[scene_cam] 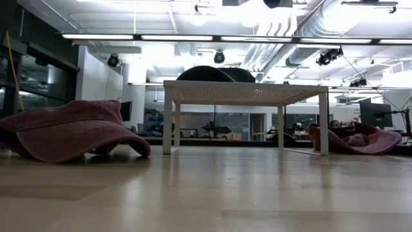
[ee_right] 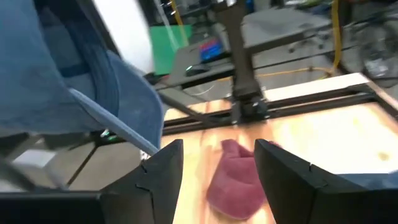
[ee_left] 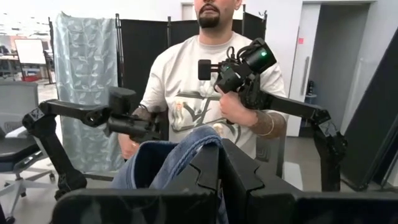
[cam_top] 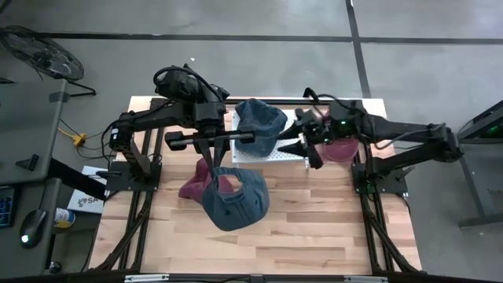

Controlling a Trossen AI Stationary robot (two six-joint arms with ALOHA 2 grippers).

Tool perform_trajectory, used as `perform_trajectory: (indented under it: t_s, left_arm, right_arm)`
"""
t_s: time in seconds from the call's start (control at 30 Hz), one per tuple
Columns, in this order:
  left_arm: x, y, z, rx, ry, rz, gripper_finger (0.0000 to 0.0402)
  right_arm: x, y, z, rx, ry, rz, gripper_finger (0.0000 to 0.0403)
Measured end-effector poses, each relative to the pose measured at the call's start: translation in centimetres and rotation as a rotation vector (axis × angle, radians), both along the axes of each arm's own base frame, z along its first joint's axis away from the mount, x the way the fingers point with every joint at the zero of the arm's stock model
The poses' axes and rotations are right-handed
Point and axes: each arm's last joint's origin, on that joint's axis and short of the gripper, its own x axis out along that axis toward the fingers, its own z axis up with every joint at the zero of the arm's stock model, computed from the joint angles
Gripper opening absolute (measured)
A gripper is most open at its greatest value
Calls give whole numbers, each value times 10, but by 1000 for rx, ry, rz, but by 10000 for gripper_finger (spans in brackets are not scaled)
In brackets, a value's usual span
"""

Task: Pick & Place hat
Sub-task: Stack the blue cap on top of the other blue cap on the shelf

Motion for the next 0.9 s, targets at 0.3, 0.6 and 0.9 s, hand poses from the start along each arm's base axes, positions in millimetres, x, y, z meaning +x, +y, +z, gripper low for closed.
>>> perform_trajectory:
  t_s: [0.3, 0.6, 0.9]
  left_arm:
    - [0, 0, 0, -5, -4, 5, 0]
    - [0, 0, 2, -41, -20, 32, 0]
    - [0, 1, 3, -82, -38, 63, 0]
  right_arm:
    - [40, 1, -26, 41, 7, 225, 193]
    - [66, 5, -36, 30, -104, 353, 193]
    - [79, 5, -45, 30, -139, 403, 193]
